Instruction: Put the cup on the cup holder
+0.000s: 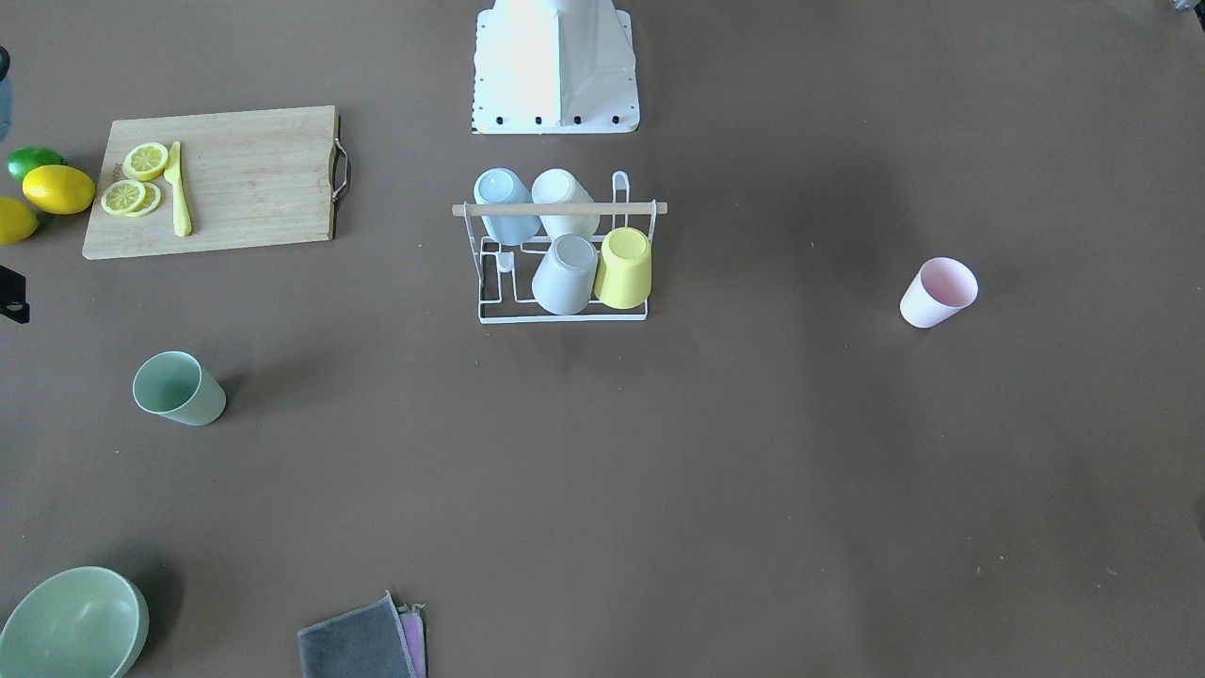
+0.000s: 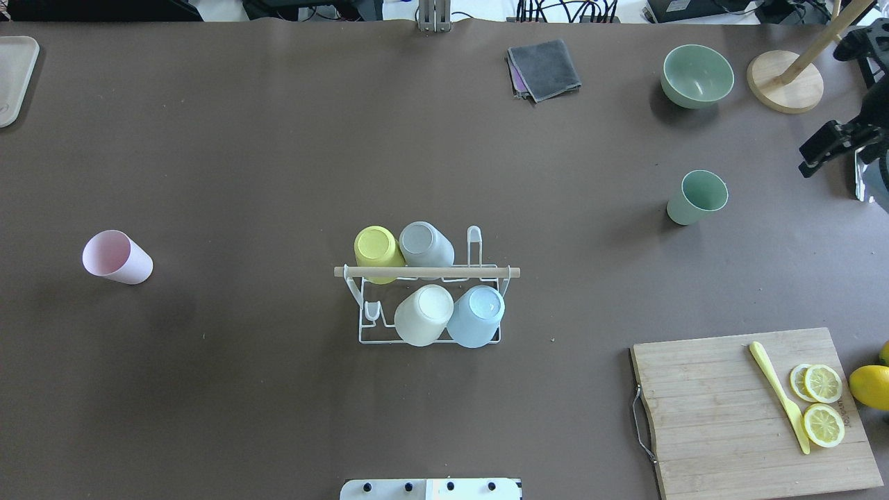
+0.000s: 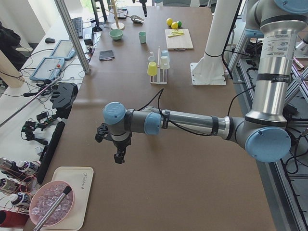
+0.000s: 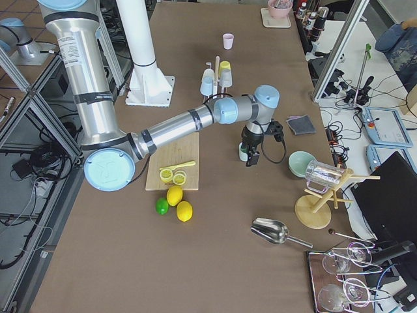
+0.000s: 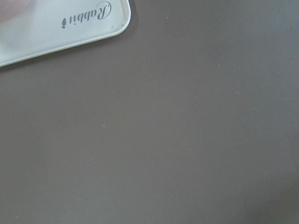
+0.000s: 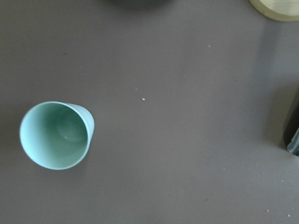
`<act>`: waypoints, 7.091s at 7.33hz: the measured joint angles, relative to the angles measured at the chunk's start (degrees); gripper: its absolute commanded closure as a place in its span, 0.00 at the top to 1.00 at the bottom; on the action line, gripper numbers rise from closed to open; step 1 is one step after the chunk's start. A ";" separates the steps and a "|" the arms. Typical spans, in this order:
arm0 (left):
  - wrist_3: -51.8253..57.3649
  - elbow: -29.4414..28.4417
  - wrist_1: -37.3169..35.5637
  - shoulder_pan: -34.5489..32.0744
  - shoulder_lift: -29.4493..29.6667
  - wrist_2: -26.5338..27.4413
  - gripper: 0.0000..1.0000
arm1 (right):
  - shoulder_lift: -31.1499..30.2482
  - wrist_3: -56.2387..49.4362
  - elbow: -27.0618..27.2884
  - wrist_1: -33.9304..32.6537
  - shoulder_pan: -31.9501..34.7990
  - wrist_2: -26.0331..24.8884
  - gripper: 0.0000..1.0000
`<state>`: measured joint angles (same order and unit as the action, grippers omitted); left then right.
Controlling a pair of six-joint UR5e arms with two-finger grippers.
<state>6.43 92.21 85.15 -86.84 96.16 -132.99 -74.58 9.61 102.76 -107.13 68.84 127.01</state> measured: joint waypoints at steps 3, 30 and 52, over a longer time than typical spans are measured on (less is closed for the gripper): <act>0.09 -0.81 -13.63 3.23 9.21 0.48 0.98 | 7.85 -5.21 -0.22 -4.85 -6.92 -3.52 1.00; -2.21 -24.09 -35.23 27.31 30.19 -5.86 0.98 | 25.21 -44.78 -30.16 -17.02 -32.35 -47.85 1.00; 5.07 -32.44 -35.48 33.82 31.38 -3.28 0.98 | 15.25 -50.41 -21.21 -7.75 -24.92 -45.40 0.00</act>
<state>11.50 59.76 49.67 -53.02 127.54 -136.27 -59.34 -40.80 81.55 -114.88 43.92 81.61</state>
